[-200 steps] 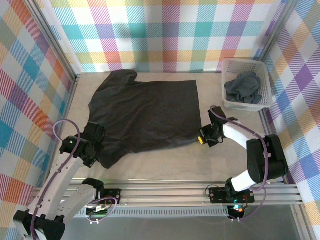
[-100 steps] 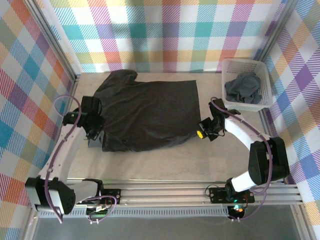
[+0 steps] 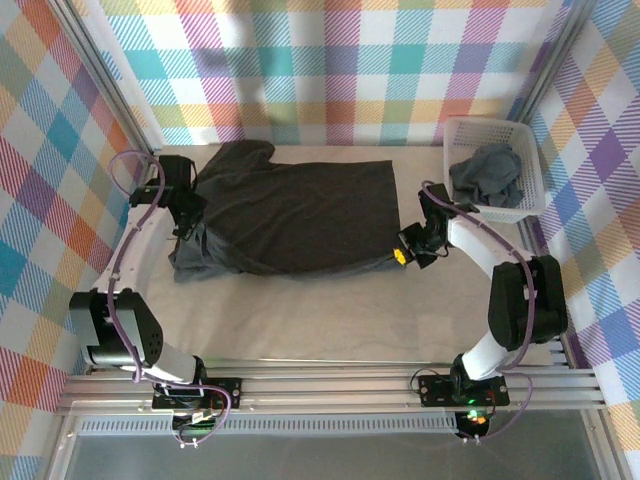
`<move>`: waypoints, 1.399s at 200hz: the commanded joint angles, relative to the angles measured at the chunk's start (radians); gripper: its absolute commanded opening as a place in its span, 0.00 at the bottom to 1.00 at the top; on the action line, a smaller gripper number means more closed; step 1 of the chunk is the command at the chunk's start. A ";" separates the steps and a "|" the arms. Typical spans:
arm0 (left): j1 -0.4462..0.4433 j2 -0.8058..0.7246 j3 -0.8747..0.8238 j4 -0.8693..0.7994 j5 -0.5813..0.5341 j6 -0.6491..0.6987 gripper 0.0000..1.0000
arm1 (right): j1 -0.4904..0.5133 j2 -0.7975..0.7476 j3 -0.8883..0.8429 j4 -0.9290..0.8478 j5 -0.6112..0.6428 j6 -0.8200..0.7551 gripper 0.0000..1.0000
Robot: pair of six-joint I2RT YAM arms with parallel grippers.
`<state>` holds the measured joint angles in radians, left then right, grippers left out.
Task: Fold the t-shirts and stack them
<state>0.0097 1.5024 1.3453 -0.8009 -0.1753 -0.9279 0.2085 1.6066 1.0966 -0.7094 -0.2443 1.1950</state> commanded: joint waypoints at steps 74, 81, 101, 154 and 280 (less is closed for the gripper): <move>0.050 0.180 0.080 0.235 0.127 0.132 0.00 | -0.033 0.201 0.215 -0.026 0.004 -0.048 0.00; 0.052 0.190 0.090 0.237 0.128 0.136 0.00 | -0.034 0.212 0.224 -0.026 0.005 -0.047 0.00; 0.055 0.216 0.111 0.234 0.125 0.148 0.00 | -0.035 0.242 0.255 -0.031 0.010 -0.051 0.00; 0.070 0.256 0.130 0.235 0.117 0.154 0.00 | -0.044 0.289 0.296 -0.045 0.027 -0.059 0.00; 0.118 0.347 0.185 0.239 0.179 0.214 0.00 | -0.057 0.359 0.368 -0.027 0.037 -0.087 0.00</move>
<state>0.1131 1.8305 1.4891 -0.5686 -0.0105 -0.7532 0.1600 1.9488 1.4281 -0.7349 -0.2176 1.1351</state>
